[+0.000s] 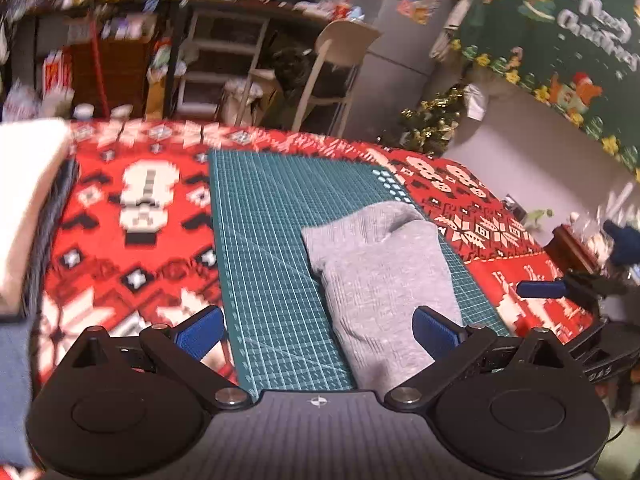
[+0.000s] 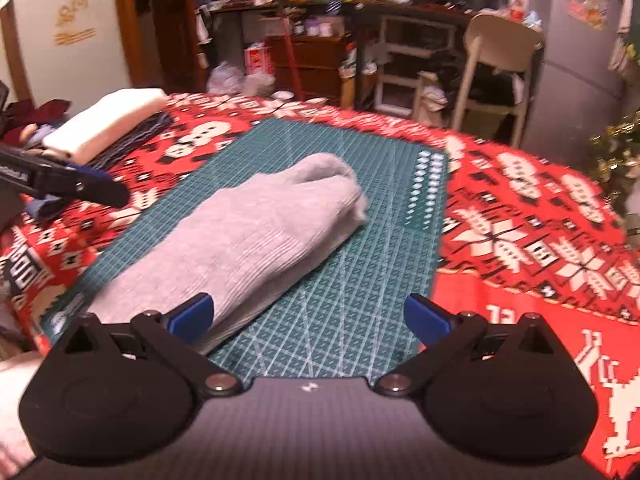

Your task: Fold clothes

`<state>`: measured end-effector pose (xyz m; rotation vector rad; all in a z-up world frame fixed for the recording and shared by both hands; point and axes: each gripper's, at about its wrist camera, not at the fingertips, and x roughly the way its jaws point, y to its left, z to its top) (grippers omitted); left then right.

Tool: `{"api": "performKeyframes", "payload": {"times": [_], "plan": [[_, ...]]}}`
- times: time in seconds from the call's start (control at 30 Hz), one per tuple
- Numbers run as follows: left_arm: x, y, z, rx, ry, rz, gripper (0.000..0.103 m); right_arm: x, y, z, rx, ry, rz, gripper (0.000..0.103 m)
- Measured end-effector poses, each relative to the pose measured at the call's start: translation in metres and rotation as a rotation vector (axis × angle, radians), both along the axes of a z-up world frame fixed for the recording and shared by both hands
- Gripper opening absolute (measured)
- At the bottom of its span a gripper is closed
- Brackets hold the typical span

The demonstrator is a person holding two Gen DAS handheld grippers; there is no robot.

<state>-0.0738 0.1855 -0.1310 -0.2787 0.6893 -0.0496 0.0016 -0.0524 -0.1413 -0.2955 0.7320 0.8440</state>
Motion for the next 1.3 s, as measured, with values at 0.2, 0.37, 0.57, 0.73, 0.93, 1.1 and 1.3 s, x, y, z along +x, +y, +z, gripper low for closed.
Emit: {"api": "performKeyframes", "payload": {"times": [0.2, 0.37, 0.57, 0.73, 0.93, 1.1, 1.3], "plan": [[0.010, 0.003, 0.009, 0.020, -0.019, -0.087, 0.101, 0.013, -0.009, 0.010, 0.072, 0.030, 0.002, 0.102], [0.033, 0.016, 0.014, -0.039, -0.036, -0.169, 0.100, 0.031, -0.007, 0.022, 0.070, 0.030, 0.009, 0.102], [0.082, 0.033, 0.007, -0.038, -0.017, -0.203, 0.082, 0.044, 0.001, 0.030, 0.073, 0.025, 0.047, 0.102], [0.118, 0.043, -0.007, -0.045, 0.009, -0.256, 0.038, 0.056, 0.013, 0.030, 0.074, 0.022, 0.069, 0.101], [0.142, 0.032, -0.026, 0.040, 0.050, -0.363, 0.036, 0.076, 0.019, 0.026, 0.106, 0.061, 0.058, 0.101], [0.153, 0.024, -0.037, 0.146, 0.083, -0.408, 0.029, 0.086, 0.021, 0.023, 0.128, 0.091, 0.051, 0.101], [0.149, 0.010, -0.037, 0.259, 0.050, -0.498, 0.008, 0.088, 0.020, 0.018, 0.146, 0.114, 0.038, 0.100]]}}
